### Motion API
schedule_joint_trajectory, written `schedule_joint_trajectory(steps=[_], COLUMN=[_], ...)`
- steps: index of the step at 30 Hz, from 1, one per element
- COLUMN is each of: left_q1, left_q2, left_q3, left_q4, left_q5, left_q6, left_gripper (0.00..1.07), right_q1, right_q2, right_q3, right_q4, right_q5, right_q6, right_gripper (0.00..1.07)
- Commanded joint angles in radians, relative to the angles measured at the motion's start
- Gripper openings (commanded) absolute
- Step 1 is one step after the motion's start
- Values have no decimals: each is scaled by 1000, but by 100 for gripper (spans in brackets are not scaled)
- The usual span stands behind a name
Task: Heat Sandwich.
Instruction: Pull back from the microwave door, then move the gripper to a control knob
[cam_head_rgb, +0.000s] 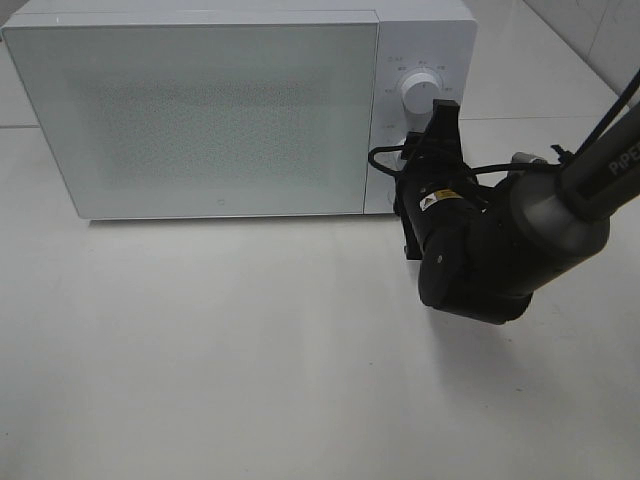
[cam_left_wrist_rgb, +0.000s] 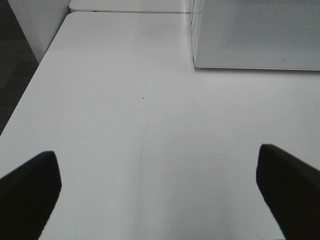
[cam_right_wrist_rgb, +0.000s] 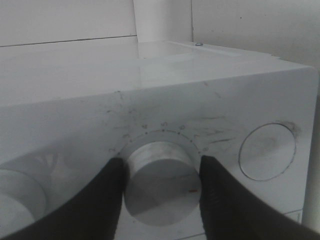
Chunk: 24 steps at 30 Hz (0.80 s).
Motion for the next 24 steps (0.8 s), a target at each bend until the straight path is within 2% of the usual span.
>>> schedule_joint_trajectory(steps=[1, 5, 7, 9, 10, 12, 14, 15, 16, 17, 20, 24], left_q1=[3, 3, 3, 3, 3, 3, 3, 3, 3, 3, 3, 3], left_q2=[-22, -22, -22, -22, -22, -22, -22, -22, -22, -22, -22, -22], left_q3=[2, 2, 2, 2, 2, 2, 2, 2, 2, 2, 2, 2], left_q4=[-2, -2, -2, -2, -2, -2, -2, -2, -2, -2, -2, -2], left_q5=[-9, -9, -9, -9, -9, -9, -9, -9, -9, -9, -9, -9], left_q6=[0, 0, 0, 0, 0, 0, 0, 0, 0, 0, 0, 0], left_gripper=[100, 100, 100, 100, 100, 100, 100, 100, 100, 100, 100, 100], right_q1=[-1, -1, -1, -1, -1, -1, -1, -1, -1, -1, -1, 0], right_q2=[-15, -15, -15, -15, -15, -15, -15, -24, -32, -32, -51, -72], right_q3=[-9, -10, -10, -10, -10, -10, -9, -7, -7, -7, -7, 8], right_q4=[-8, 4, 20, 23, 31, 39, 47, 47, 45, 45, 27, -8], right_q5=[-121, -126, -138, -143, -143, -143, -143, -135, -123, -123, -68, -12], right_q6=[-32, -49, -56, -56, -56, -57, -72, -95, -105, -105, -140, -141], right_gripper=[15, 21, 31, 35, 42, 45, 55, 65, 71, 71, 85, 83])
